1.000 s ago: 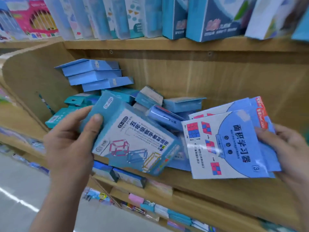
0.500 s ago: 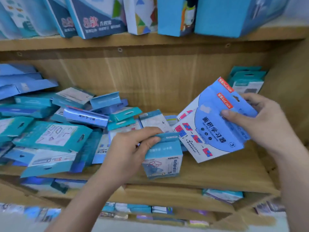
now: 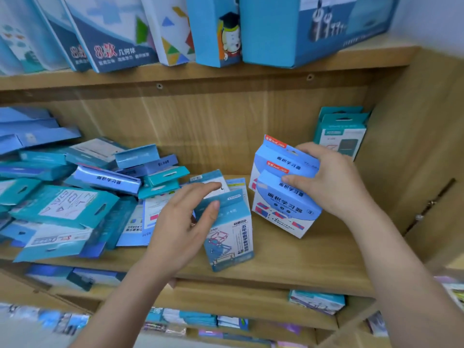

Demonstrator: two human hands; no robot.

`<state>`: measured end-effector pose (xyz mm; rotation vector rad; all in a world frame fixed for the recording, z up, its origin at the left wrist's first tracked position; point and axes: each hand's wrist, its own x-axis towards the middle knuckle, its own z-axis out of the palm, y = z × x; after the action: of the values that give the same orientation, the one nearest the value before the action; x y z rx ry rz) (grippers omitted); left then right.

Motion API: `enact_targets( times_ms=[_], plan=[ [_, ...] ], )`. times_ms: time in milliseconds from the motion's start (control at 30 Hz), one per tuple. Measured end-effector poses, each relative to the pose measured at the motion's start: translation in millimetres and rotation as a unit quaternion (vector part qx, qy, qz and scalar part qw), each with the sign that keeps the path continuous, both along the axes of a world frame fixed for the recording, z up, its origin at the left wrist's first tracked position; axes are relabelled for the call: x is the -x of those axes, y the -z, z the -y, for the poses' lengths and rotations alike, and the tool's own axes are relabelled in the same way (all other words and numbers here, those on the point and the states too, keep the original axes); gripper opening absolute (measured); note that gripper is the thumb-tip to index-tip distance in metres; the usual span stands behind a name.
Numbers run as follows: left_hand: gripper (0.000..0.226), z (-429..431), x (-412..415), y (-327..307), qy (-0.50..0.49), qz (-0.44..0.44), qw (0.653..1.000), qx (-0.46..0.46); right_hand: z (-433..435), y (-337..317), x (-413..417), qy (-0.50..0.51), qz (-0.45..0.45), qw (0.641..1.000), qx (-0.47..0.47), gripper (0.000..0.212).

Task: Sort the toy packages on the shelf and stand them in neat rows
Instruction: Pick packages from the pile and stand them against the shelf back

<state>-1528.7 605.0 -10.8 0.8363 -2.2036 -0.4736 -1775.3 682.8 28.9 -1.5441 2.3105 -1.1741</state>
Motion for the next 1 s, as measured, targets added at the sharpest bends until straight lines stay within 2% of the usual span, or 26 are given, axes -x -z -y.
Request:
enact_targets(
  times_ms=[133, 200, 300, 467, 533, 633, 733, 800, 900, 933, 967, 1000],
  plan=[
    [0.063, -3.8, -8.3, 0.2, 0.011, 0.056, 0.998, -0.026, 13.4, 0.6, 0.5, -0.004, -0.068, 0.997, -0.039, 0.044],
    [0.07, -5.2, -12.9, -0.9, 0.013, 0.057, 0.997, -0.045, 25.1, -1.9, 3.7, -0.008, -0.091, 0.995, -0.043, 0.044],
    [0.058, -3.4, -15.6, -11.3, 0.028, 0.03, 0.998, -0.042, 48.1, -10.3, 11.3, -0.017, -0.122, 0.992, -0.038, 0.043],
    [0.021, 29.5, -0.6, -46.3, 0.03, -0.041, 0.998, -0.043, 82.7, -17.2, 15.9, -0.041, -0.135, 0.988, -0.061, 0.047],
    [0.022, 57.1, 17.4, -58.3, 0.003, -0.028, 0.999, -0.026, 90.6, -14.4, 15.2, -0.056, -0.14, 0.986, -0.077, 0.047],
    [0.037, 100.3, 52.8, -62.2, 0.004, 0.056, 0.998, 0.004, 96.4, -10.1, 15.0, -0.066, -0.137, 0.985, -0.087, 0.045],
    [0.055, 123.4, 89.4, -52.9, 0.074, 0.218, 0.973, 0.018, 99.4, -8.2, 17.3, -0.078, -0.14, 0.983, -0.091, 0.041],
    [0.06, 133.1, 103.5, -43.3, 0.088, 0.252, 0.964, 0.0, 100.1, -7.1, 21.5, -0.068, -0.146, 0.982, -0.099, 0.041],
    [0.044, 144.5, 105.6, -29.5, 0.022, 0.185, 0.983, -0.003, 97.0, -6.3, 28.5, -0.014, -0.164, 0.979, -0.123, 0.042],
    [0.034, 145.1, 104.2, -24.4, 0.019, 0.208, 0.978, 0.013, 96.1, -6.0, 30.0, 0.001, -0.174, 0.976, -0.13, 0.043],
    [0.026, 143.2, 103.6, -19.4, 0.046, 0.268, 0.962, 0.026, 95.7, -5.6, 30.7, 0.009, -0.183, 0.974, -0.136, 0.043],
    [0.026, 140.0, 104.1, -13.4, 0.097, 0.34, 0.935, 0.032, 95.9, -5.0, 30.6, 0.013, -0.188, 0.972, -0.139, 0.042]
  ],
)
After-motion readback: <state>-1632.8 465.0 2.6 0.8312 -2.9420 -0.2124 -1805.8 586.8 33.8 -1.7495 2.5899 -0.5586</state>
